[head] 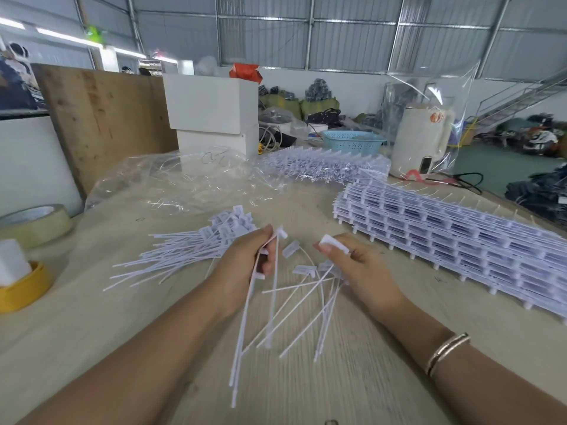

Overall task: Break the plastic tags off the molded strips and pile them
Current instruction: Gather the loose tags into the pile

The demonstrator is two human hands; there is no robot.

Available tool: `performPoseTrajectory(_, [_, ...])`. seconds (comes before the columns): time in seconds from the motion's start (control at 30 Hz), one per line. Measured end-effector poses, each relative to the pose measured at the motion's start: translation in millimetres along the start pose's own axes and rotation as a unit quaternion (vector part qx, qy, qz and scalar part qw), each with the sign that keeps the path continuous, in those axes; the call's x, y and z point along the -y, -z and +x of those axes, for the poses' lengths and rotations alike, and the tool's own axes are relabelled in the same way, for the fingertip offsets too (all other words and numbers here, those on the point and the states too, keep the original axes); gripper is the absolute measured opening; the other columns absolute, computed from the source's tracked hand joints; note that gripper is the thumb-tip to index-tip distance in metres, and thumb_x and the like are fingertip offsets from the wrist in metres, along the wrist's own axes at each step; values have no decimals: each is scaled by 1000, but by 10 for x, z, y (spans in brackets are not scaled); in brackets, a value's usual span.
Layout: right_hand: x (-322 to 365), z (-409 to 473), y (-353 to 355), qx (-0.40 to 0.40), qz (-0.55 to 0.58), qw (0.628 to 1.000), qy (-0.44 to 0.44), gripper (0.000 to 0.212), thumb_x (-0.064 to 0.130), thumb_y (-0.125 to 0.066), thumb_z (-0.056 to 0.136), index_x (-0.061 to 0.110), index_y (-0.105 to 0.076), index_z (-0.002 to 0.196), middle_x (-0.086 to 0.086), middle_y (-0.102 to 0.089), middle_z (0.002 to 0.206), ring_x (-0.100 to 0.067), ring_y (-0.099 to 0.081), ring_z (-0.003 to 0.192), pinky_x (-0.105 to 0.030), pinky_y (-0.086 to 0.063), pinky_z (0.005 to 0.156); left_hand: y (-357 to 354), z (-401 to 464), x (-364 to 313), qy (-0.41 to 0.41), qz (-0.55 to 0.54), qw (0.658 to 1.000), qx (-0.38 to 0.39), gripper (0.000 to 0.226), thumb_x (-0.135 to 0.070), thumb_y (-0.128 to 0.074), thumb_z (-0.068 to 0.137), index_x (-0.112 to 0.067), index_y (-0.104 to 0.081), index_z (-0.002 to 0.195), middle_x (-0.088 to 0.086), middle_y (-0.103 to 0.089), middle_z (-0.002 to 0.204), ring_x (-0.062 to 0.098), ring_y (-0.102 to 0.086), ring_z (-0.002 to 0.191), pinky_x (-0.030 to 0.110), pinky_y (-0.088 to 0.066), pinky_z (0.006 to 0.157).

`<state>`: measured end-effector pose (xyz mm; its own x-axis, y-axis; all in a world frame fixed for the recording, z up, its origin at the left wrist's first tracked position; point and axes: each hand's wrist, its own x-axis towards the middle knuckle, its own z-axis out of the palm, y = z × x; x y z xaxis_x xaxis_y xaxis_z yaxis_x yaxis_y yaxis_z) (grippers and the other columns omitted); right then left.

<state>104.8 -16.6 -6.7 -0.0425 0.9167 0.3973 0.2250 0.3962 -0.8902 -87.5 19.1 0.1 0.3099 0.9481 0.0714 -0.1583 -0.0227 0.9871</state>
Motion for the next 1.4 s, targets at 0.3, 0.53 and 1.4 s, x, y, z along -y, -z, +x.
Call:
performPoseTrajectory(0.3, [8, -60, -92, 7, -328, 924, 196, 45, 40, -61, 82, 41, -50, 125, 17, -53, 116, -1, -46, 107, -28, -23, 89, -36, -155, 73, -118, 314, 942, -21, 18, -13, -45, 88, -23, -53, 76, -8, -55, 63, 16, -50, 67, 30, -39, 66])
performPoseTrajectory(0.53, [31, -37, -70, -45, -336, 890, 306, 8, 20, -65, 82, 23, -72, 85, 12, -69, 84, -9, -63, 74, -29, -24, 75, -85, -197, 44, -144, 355, 924, -1, 20, -23, -44, 98, -23, -58, 83, -6, -63, 74, 10, -57, 68, 23, -41, 64])
performPoseTrajectory(1.4, [-23, -20, -72, 15, -210, 968, 139, 27, 30, -53, 92, 35, -59, 67, 22, -63, 66, -19, -59, 65, -19, -22, 86, -65, -238, 41, -75, 238, 965, 73, 38, -28, -51, 95, -35, -59, 59, -13, -46, 58, 0, -42, 55, 8, -33, 54])
